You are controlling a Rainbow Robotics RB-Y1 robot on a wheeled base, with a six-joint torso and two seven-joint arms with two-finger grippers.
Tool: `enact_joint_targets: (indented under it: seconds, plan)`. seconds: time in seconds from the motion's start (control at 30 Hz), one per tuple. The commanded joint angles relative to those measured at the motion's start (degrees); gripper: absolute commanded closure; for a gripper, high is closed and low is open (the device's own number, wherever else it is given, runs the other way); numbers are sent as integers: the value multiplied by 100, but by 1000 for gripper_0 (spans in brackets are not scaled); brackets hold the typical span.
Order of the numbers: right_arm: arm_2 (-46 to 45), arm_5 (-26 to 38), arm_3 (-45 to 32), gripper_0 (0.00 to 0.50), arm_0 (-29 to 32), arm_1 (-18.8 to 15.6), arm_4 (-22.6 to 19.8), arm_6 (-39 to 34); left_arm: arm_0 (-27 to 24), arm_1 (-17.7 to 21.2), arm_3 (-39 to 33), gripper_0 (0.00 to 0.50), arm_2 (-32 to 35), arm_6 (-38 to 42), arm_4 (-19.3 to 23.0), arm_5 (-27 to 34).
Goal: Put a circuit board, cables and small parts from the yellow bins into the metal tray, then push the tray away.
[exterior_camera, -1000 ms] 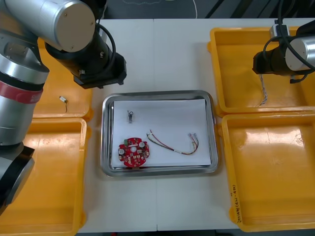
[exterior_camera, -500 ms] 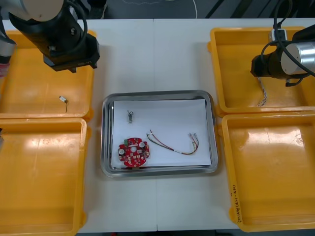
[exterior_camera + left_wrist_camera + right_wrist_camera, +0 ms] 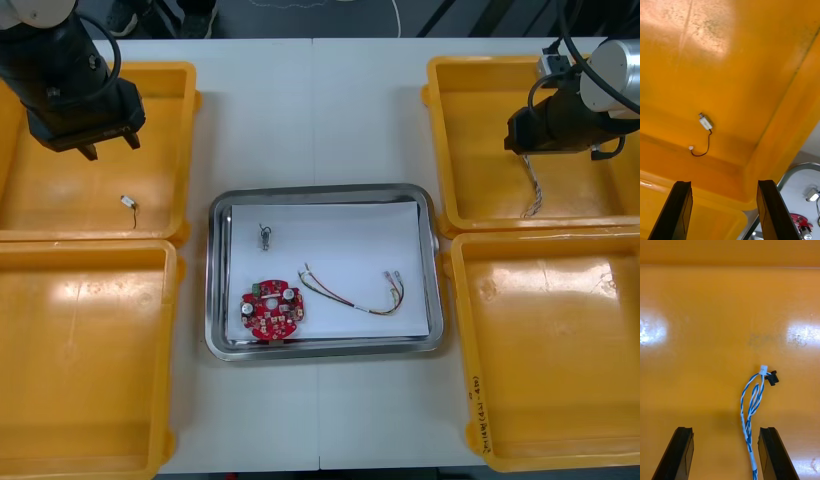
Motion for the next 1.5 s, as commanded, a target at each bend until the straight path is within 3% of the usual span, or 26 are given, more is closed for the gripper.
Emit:
enact_joint_targets:
  seconds: [0.03, 0.33, 0.53, 0.9, 1.5]
  plan:
    - [-139, 248, -74, 0, -280, -353, -133, 200, -298, 340, 259, 0, 123, 228, 68, -89]
    - [-139, 415, 471, 0, -289, -441, -230, 911, -289, 340, 927, 0, 105, -106, 86, -538]
    - [-139, 415, 630, 0, -289, -415, -283, 938, -263, 340, 1393, 0, 79, -467, 103, -775]
    - [-130, 327, 744, 0, -280, -327, -327, 947, 133, 322, 1349, 0, -35, -1099, 174, -1135]
    - [195, -104, 1043, 0, -289, -248, -388, 911, 976, 129, 1015, 0, -35, -1381, 174, -2014]
